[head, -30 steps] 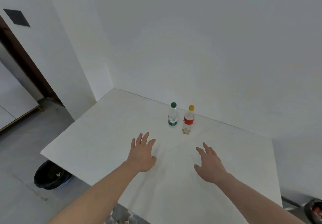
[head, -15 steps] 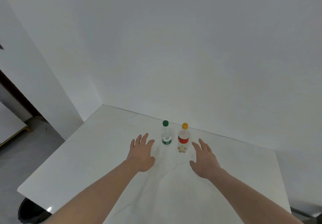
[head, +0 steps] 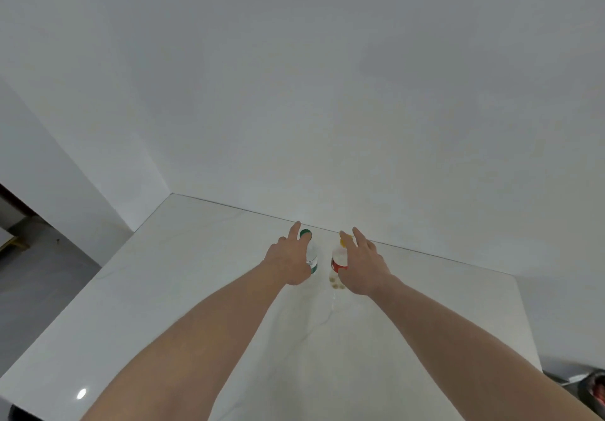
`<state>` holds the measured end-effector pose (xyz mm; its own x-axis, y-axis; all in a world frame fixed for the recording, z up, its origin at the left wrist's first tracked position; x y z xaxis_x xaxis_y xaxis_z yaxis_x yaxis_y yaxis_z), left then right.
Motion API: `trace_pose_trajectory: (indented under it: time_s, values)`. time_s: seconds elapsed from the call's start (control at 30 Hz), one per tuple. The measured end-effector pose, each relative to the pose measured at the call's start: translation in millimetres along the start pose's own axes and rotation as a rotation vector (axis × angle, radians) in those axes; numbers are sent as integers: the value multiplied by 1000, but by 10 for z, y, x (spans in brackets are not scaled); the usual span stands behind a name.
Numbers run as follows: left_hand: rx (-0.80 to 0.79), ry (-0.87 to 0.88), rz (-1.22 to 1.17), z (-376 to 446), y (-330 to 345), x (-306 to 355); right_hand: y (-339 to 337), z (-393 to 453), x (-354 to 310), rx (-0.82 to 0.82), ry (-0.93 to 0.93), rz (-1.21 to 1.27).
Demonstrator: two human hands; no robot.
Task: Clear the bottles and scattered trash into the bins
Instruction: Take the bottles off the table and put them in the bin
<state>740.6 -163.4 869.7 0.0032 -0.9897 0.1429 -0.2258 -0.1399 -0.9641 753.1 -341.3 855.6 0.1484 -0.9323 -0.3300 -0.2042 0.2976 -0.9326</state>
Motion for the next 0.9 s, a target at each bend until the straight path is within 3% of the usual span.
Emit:
trace_pose_trajectory:
  time_s: [0.23,0.4,0.73,0.9]
  values:
    - [-39,24,35,226,119,33,131,203,-64,-65,0,-35]
    - [21,22,23,255,210,37,163,142,-45,16,17,41]
    - [59,-56,-331,-174,608,-33,106,-258,177,9,39,99]
    - [199,-117,-450,-659,635,-143,31,-577,177,31,-41,127]
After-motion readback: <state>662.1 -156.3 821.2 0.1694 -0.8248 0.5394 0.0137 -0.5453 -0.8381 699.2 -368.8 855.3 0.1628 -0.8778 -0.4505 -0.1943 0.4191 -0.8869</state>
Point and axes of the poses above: each hand's wrist, its own z-axis towards the middle knuckle, its own y-axis out of the palm, x = y × z, the point moved 4 cm from there along z, towards the middle knuckle, and after that the axes turned 8 degrees about x, right-handed, at the moved point
